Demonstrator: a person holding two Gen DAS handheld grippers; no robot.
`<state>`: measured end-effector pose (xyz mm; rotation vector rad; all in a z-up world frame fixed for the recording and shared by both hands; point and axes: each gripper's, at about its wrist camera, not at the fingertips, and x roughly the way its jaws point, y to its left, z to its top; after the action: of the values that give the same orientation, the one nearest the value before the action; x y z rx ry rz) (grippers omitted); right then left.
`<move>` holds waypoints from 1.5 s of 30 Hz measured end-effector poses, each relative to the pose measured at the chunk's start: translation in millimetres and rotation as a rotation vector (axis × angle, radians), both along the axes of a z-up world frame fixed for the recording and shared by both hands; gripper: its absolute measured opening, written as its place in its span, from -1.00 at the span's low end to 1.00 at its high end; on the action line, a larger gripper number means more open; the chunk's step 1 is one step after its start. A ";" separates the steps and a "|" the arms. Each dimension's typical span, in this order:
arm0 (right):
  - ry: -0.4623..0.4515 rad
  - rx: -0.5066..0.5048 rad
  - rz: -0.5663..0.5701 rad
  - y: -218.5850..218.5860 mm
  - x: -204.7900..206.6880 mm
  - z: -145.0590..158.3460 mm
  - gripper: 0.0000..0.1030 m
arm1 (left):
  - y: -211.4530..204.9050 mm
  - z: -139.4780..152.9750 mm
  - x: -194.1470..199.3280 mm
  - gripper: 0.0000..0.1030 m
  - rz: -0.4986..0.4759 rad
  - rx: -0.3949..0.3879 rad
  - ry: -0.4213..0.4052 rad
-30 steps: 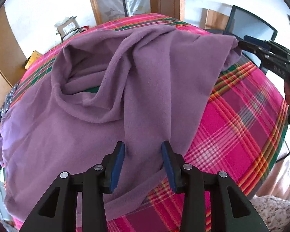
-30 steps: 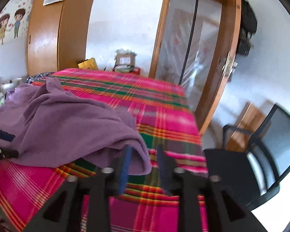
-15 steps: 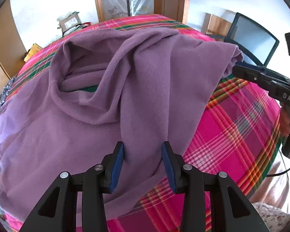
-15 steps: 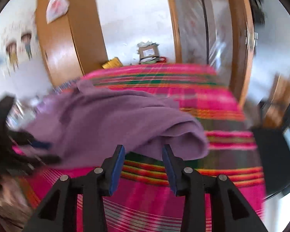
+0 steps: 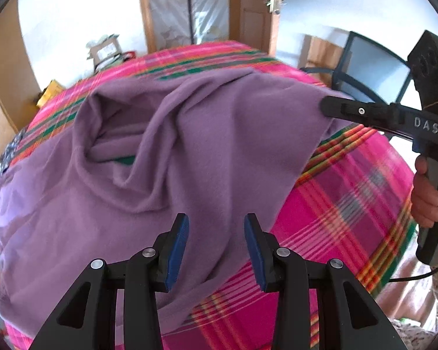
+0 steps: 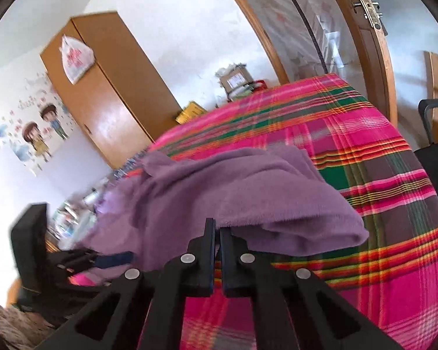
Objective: Fold clothes
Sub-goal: 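Grasp the fleece edge with the right gripper and fold it toward the left gripper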
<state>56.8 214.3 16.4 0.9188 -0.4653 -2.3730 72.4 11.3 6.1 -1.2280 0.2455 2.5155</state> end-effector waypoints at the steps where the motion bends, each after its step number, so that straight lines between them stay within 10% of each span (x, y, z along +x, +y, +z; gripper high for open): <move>1: 0.003 -0.022 0.005 0.2 3.4 3.3 -0.94 | 1.8 3.7 1.4 -0.20 -0.005 0.011 0.016; 21: 0.057 -0.220 0.188 -46.9 44.1 41.2 -0.95 | -1.4 53.2 41.5 -0.20 -0.015 0.136 0.301; 37: -0.001 -0.271 0.178 -46.2 42.4 28.2 -0.95 | 4.9 39.4 26.9 -0.20 -0.070 0.234 0.253; 41: -0.020 -0.280 0.170 -41.5 41.4 21.0 -0.94 | 5.3 31.9 17.4 -0.79 -0.048 0.225 0.227; 45: -0.046 -0.281 0.163 -37.6 40.6 12.3 -0.93 | 0.1 31.4 12.8 -0.87 -0.027 0.255 0.221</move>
<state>97.3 176.7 28.7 0.8476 -0.6934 -2.0788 85.2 11.4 37.5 -0.8457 -0.0086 2.5629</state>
